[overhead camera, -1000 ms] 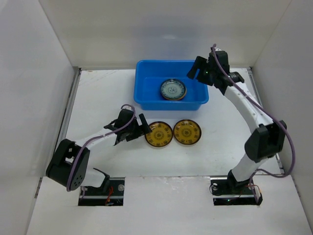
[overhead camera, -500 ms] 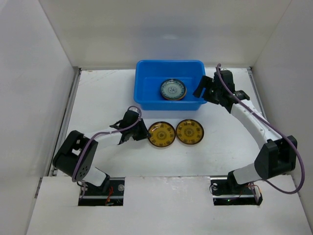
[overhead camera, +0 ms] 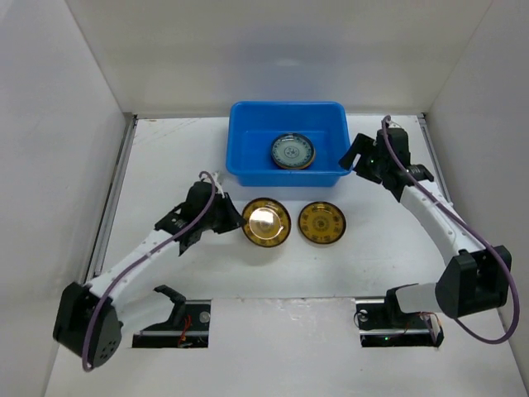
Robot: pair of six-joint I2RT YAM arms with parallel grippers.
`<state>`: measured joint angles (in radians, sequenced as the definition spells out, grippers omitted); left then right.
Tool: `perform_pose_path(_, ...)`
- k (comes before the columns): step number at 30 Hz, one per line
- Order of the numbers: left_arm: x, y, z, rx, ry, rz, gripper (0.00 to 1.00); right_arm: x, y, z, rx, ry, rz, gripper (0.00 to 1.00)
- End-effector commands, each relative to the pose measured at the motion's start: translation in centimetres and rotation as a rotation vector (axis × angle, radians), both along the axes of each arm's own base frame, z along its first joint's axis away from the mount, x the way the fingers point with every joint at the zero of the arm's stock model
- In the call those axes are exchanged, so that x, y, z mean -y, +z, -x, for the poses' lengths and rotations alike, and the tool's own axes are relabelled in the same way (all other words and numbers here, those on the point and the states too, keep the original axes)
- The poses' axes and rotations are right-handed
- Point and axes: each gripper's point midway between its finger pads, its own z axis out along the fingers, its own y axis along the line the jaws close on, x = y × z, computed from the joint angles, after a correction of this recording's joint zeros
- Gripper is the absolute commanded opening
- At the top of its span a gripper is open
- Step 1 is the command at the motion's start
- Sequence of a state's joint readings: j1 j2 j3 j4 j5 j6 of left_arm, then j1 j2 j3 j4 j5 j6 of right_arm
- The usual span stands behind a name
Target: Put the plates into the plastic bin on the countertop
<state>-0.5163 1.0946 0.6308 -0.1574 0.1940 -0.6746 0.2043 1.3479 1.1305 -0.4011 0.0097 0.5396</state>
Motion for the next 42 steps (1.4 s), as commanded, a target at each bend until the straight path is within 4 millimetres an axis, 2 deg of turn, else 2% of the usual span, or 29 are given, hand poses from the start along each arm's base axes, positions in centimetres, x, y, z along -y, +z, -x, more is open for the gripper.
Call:
perform_pose_path(1, 0.3, 7.8, -0.2, 0.146, -0.035, 0.074, 0.0, 0.9, 0.8, 0.0, 0.053, -0.034, -0.029, 0.8)
perform_pose_path(4, 0.4, 13.7, -1.1, 0.239, -0.037, 0.139, 0.02, 1.6, -0.7, 1.1, 0.022, -0.066, -0.047, 0.8)
perform_pose_path(7, 0.6, 17.2, -3.4, 0.303, -0.03, 0.181, 0.03, 1.8, -2.5, 2.7, -0.007, -0.093, -0.076, 0.8)
perform_pose_path(10, 0.7, 19.1, -6.9, 0.342, 0.002, 0.215, 0.03, 2.0, -3.5, 4.5, -0.02, -0.116, -0.106, 0.8)
perform_pose_path(13, 1.1, 19.8, -11.7, 0.362, 0.033, 0.237, 0.03, 2.0, -3.9, 6.5, -0.029, -0.123, -0.137, 0.8)
perform_pose_path(16, 2.2, 18.9, -16.1, 0.366, 0.035, 0.24, 0.03, 1.7, -4.2, 8.4, -0.043, -0.121, -0.172, 0.8)
perform_pose_path(20, 3.4, 15.2, -21.2, 0.311, 0.031, 0.227, 0.03, 1.8, -5.4, 10.8, -0.066, -0.139, -0.211, 0.8)
perform_pose_path(23, 4.7, 13.1, -24.0, 0.286, 0.017, 0.212, 0.03, 1.1, -6.4, 12.4, -0.091, -0.136, -0.24, 0.8)
perform_pose_path(27, 6.2, 11.9, -27.2, 0.295, -0.001, 0.201, 0.03, -0.5, -7.3, 14.1, -0.122, -0.112, -0.274, 0.79)
perform_pose_path(32, 7.9, 9.6, -29.6, 0.271, -0.017, 0.195, 0.04, -1.0, -8.2, 15.7, -0.165, -0.127, -0.264, 0.79)
perform_pose_path(36, 8.5, 6.6, -31.0, 0.241, -0.026, 0.177, 0.05, -1.1, -9.0, 16.6, -0.19, -0.153, -0.273, 0.79)
perform_pose_path(42, 9.0, 3.3, -31.9, 0.2, -0.036, 0.154, 0.13, -1.2, -10.5, 17.1, -0.225, -0.179, -0.291, 0.78)
